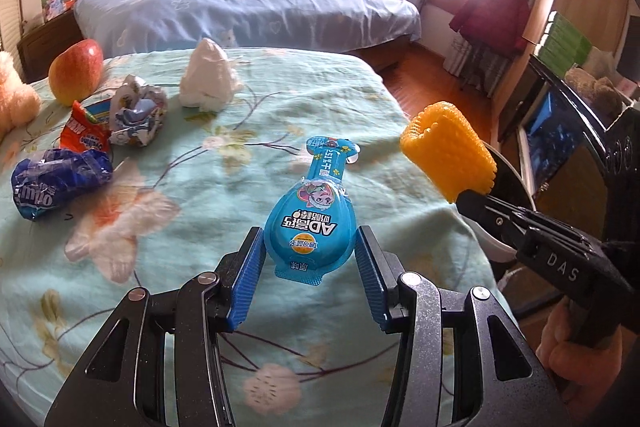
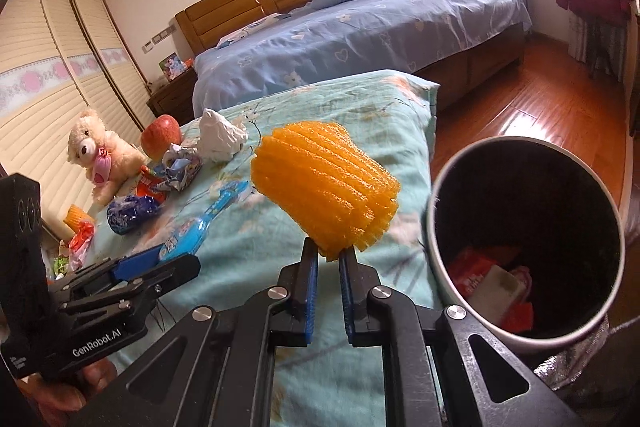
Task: Collect trash
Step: 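Carry the blue bottle with the left tool while the right tool carries the orange foam over the bin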
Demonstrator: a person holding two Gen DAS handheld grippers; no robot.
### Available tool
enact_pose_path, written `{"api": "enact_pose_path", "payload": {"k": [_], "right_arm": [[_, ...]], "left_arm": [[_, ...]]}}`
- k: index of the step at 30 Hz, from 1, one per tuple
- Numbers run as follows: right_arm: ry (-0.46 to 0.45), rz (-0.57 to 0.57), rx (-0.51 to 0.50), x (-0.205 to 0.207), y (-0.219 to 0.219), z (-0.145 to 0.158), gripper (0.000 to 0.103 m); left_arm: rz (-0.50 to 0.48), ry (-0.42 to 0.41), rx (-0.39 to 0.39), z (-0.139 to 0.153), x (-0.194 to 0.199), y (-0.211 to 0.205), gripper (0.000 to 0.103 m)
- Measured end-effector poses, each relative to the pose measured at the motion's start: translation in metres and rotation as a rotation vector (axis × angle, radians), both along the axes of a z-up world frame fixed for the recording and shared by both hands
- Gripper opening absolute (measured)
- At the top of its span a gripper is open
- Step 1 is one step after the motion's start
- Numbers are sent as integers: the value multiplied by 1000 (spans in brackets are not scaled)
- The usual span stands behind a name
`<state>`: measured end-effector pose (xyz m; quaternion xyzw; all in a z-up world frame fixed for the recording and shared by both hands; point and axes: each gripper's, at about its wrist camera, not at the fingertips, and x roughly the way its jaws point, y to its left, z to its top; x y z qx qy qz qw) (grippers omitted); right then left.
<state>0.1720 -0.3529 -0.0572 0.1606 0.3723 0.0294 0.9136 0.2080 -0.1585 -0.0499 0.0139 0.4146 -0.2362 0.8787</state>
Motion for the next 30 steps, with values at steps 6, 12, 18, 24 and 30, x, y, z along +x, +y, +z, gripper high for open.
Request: {"api": "enact_pose_path", "payload": {"k": [6,12,18,24,30], "right_arm": [[-9,-34,-3,-18,-10,0,10],[-13,-79,-6,-32,-26,-2,10],[-6,-115,-11,-42,-40,-5,10],[-1,-149,-15,-50,-55,-7,10],[3,-172,-20,-56,-66,-9,10]], "left_arm": [[-30,-4,3,1,-11,-13,46],[-69,-2,6,2,-19,-29,46],[-106,-5,5,4,-24,-44,46],[-143,-10,8,7,-28,-61,46],[-172,-12,13,8,-30,-76,45]]}}
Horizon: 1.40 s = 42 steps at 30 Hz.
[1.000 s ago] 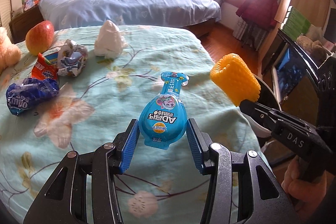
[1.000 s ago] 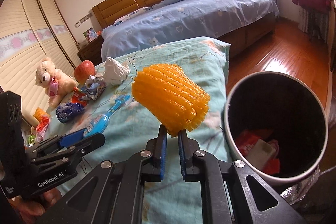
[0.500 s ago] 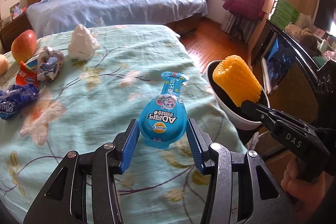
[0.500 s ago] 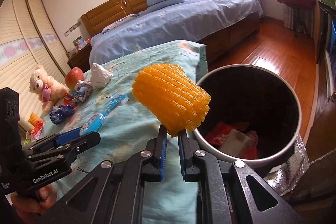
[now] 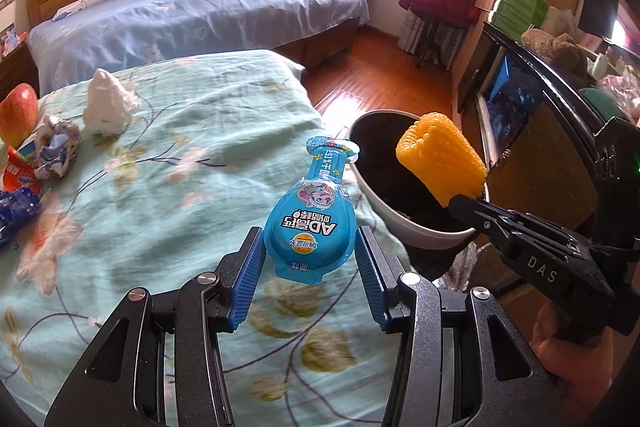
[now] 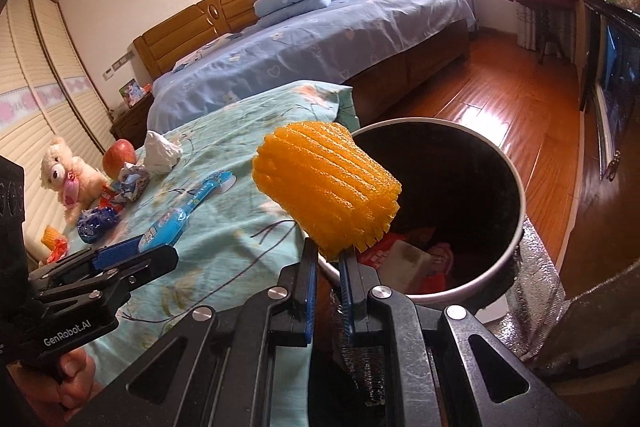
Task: Collect trash
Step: 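Carry the blue bottle with the left tool while the right tool carries the orange foam over the bin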
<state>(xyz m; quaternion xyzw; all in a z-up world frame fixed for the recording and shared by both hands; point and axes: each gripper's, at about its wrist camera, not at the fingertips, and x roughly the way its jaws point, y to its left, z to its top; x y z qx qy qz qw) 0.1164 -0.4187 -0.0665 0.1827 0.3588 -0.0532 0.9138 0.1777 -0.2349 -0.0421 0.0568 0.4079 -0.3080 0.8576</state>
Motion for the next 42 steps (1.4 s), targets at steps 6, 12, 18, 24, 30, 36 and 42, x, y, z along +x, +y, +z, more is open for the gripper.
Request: {"api": "enact_pose_path", "payload": {"k": [6,12,18,24,30,36,42], "right_arm": [[10,-24,2,-2,-11,-4,10],[17,-48,3,-6,-23,-8,10],[25,-68,5,-8,-32,-12,10],[32,-83,6,-8,-41,-15,10],[42,-98,5,-8,-51,-16,10],[50,-112,3,-7,-59,-18,11],[59,-118,-4,-4,-65,-18,11]], "left_arm": [[-16,0,9,-2,2,-14,46],[-31,3,13,-5,2,-25,46],[-49,1,14,-4,1,-37,46],[-71,-2,21,-3,2,-50,45],[-88,-7,34,-5,3,-64,46],[-102,-3,52,-8,4,-79,46],[-111,-2,64,-12,8,-92,46]]}}
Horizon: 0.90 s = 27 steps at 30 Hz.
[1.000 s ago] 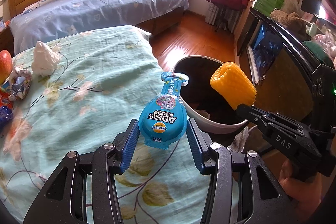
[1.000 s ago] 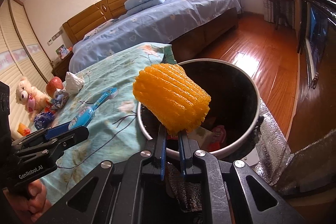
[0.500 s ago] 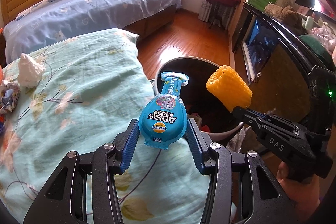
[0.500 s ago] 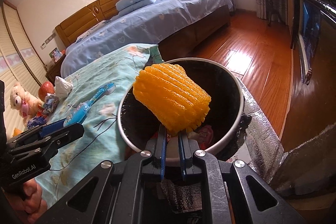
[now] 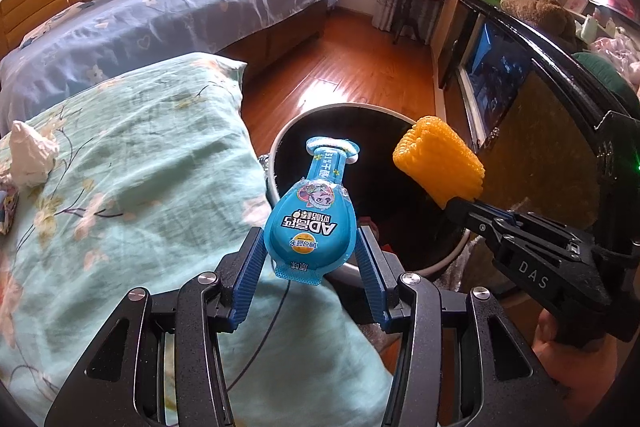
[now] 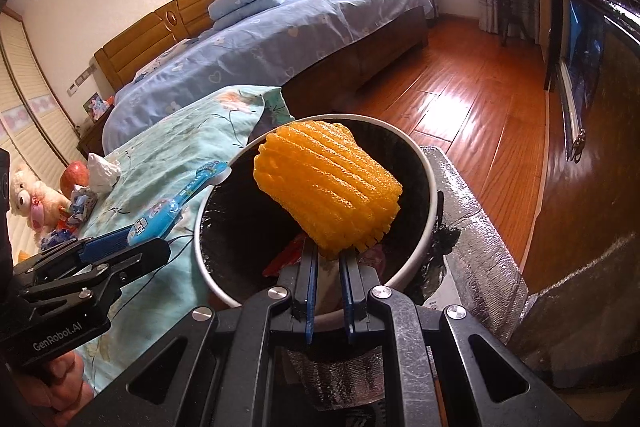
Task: Collect trash
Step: 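Carry the blue bottle with the left tool while the right tool carries the orange foam over the bin, then open the left tool over the bin while the right tool opens, dropping the orange foam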
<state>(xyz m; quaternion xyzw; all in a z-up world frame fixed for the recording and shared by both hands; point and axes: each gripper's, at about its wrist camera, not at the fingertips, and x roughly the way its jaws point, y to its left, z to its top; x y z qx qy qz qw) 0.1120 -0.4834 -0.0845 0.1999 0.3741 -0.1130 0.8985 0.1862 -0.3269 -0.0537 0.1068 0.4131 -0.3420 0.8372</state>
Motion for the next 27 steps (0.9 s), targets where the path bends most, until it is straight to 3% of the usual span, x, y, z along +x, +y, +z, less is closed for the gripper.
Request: {"api": "enact_pose_path", "payload": {"k": [20,23,27], "right_arm": [[19,-4,8,14,-14,0,11],[18,-5,12,14,-15,0,16],[19,-18,30,14,-19,1,22]], "left_arm": [[-22,24,2,-2,12,-19,46],[-18,34,-11,-1,13,-18,47],[-9,31,-24,2,12,-12,58]]}}
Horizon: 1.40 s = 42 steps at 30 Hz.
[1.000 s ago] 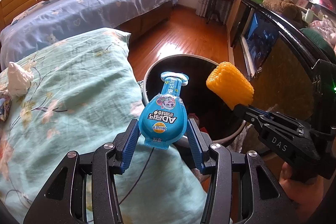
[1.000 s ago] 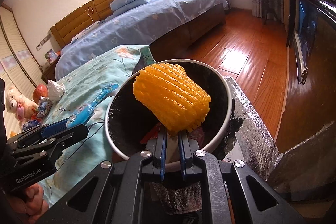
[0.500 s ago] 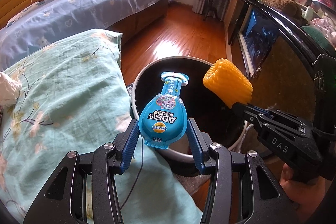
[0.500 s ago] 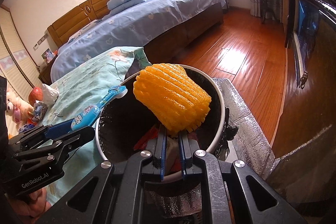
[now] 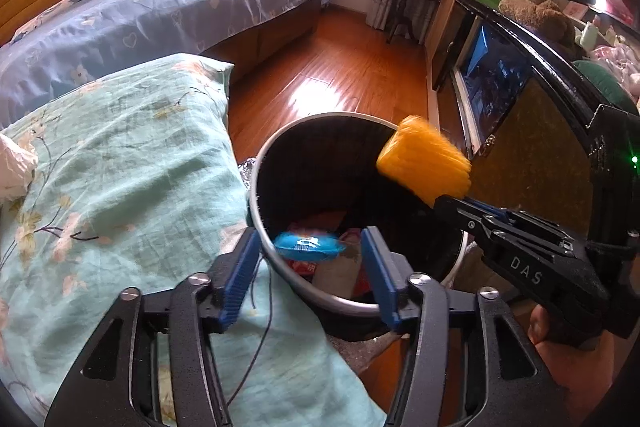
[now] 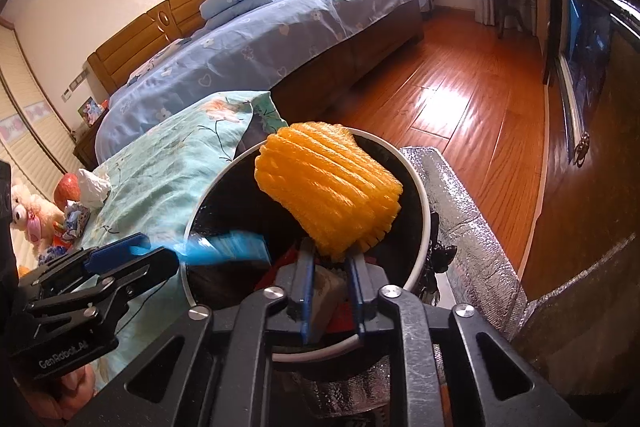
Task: Collect trash
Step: 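Open the left tool over the bin while the right tool opens, dropping the orange foam, then move both open tools back over the bed toward the blue bag and wrapper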
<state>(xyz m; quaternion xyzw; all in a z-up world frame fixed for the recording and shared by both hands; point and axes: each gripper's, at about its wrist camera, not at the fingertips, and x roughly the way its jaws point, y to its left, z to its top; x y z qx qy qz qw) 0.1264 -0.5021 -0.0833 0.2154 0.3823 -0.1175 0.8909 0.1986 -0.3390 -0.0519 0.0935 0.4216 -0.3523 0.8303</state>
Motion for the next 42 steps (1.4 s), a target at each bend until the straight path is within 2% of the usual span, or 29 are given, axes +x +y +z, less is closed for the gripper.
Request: {"api": "enact_pose_path", "payload": {"k": [2,5,7,9,10,18,31,37,42], "right_arm": [[-13,-3,2,-2,0,4,34],[-31,0,-1,-5,4,10,42],[-47,12,8,-6,11,14,54],[-60,22,13,-5,16,16,75],[-68,28,13,-4,20,18,77],[-87,114,3,11,62,24,84],[-80,240,-2,33,126,22,85],[-62,308,-31,48,159,22,85],[-45,359,-70,62,188,20,90]], "left_arm": [[10,-5,-7,2,-1,6,61],[41,-4,-19,2,0,23,64],[68,0,-22,0,0,35,66],[100,9,-26,-3,0,50,67],[119,16,-27,-4,0,59,67],[222,36,-26,-11,4,112,70],[364,4,-17,-11,-3,199,71],[436,5,-15,-13,2,237,72],[493,-4,-12,-13,4,265,72]]}}
